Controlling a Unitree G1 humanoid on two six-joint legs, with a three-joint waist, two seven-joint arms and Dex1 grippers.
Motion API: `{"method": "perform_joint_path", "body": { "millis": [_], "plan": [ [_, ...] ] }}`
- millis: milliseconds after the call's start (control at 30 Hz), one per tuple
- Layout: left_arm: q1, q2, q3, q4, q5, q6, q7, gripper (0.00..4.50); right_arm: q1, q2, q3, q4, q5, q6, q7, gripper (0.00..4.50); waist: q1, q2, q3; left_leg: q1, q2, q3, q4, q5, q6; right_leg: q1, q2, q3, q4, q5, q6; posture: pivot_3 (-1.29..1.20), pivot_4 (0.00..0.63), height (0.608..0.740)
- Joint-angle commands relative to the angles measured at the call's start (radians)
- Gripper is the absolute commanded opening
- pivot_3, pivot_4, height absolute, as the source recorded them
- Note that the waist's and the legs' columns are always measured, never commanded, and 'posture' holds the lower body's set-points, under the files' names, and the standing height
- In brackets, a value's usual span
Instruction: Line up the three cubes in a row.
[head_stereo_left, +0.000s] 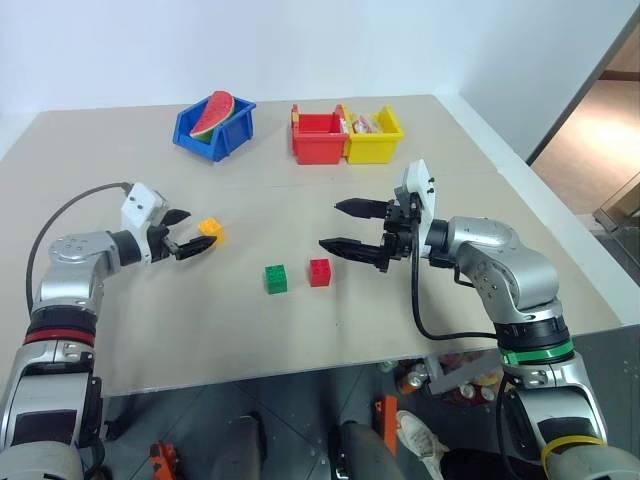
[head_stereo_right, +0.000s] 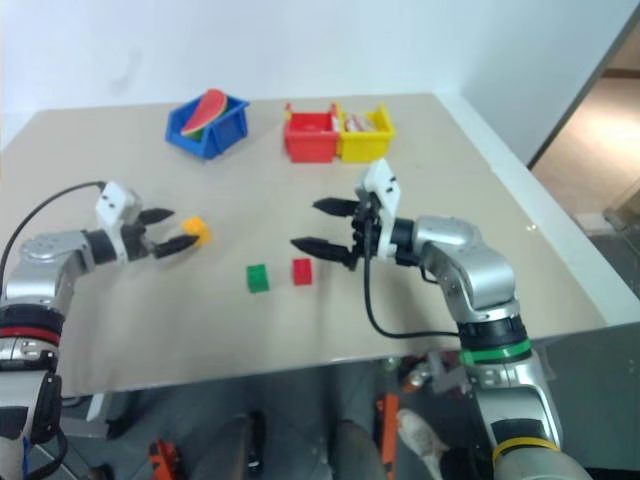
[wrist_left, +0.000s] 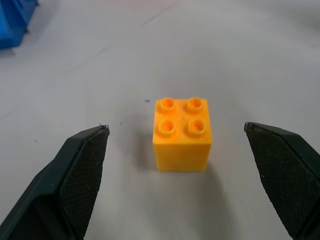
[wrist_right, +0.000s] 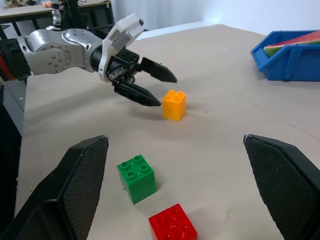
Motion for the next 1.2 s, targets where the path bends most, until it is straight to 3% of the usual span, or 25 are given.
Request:
{"method": "perform_joint_path", "body": {
  "millis": [33,100,133,267,367,567,900,1200],
  "plan": [
    [-0.04,-0.014,0.01,0.047,0.001,-0.022,0.006,4.49,-0.008,-0.006,-0.017,-0.02,-0.003,-0.031,-0.002,4.5,0.0,0.0,0.0,0.0,0.0,0.0,0.0,0.0,0.0,0.0,0.0,0.0,0.0,0.0,0.0,0.0,0.15,0.74],
    [-0.045,-0.021,-0.002,0.068,0.013,-0.025,-0.006,4.49,-0.005,-0.01,-0.013,-0.021,-0.007,-0.037,-0.001,4.5,0.0,0.0,0.0,0.0,0.0,0.0,0.0,0.0,0.0,0.0,0.0,0.0,0.0,0.0,0.0,0.0,0.15,0.74],
    [-0.046,-0.026,-0.004,0.077,0.017,-0.033,-0.006,4.24,-0.004,-0.011,-0.013,-0.022,-0.008,-0.038,-0.001,4.5,0.0,0.0,0.0,0.0,0.0,0.0,0.0,0.0,0.0,0.0,0.0,0.0,0.0,0.0,0.0,0.0,0.15,0.74],
    [-0.052,-0.037,-0.014,0.106,0.036,-0.082,-0.004,3.16,0.001,-0.015,-0.015,-0.029,-0.008,-0.037,0.001,4.5,0.0,0.0,0.0,0.0,0.0,0.0,0.0,0.0,0.0,0.0,0.0,0.0,0.0,0.0,0.0,0.0,0.15,0.74],
    [-0.059,-0.046,-0.008,0.116,0.038,-0.086,0.0,2.04,0.005,-0.019,-0.016,-0.034,-0.008,-0.035,0.004,4.5,0.0,0.0,0.0,0.0,0.0,0.0,0.0,0.0,0.0,0.0,0.0,0.0,0.0,0.0,0.0,0.0,0.15,0.74],
    [-0.037,-0.046,0.001,0.051,0.02,-0.083,-0.024,2.04,0.015,-0.024,-0.01,-0.04,-0.015,-0.042,0.008,4.5,0.0,0.0,0.0,0.0,0.0,0.0,0.0,0.0,0.0,0.0,0.0,0.0,0.0,0.0,0.0,0.0,0.15,0.74],
    [0.263,0.041,-0.033,-0.452,-0.105,-0.017,-0.283,2.04,0.034,-0.049,-0.003,-0.043,-0.018,-0.054,0.031,4.5,-0.002,0.0,0.0,-0.001,0.001,0.001,-0.001,-0.001,0.001,-0.001,0.0,0.001,0.0,0.001,-0.005,0.0,0.15,0.74],
    [0.273,0.052,-0.069,-0.448,-0.083,-0.043,-0.332,2.04,0.034,-0.053,0.006,-0.031,-0.024,-0.07,0.041,4.5,0.0,0.0,0.0,-0.001,0.0,0.001,0.0,-0.001,-0.001,-0.001,-0.002,0.0,0.0,0.0,0.0,0.0,0.15,0.74]
  ]
}}
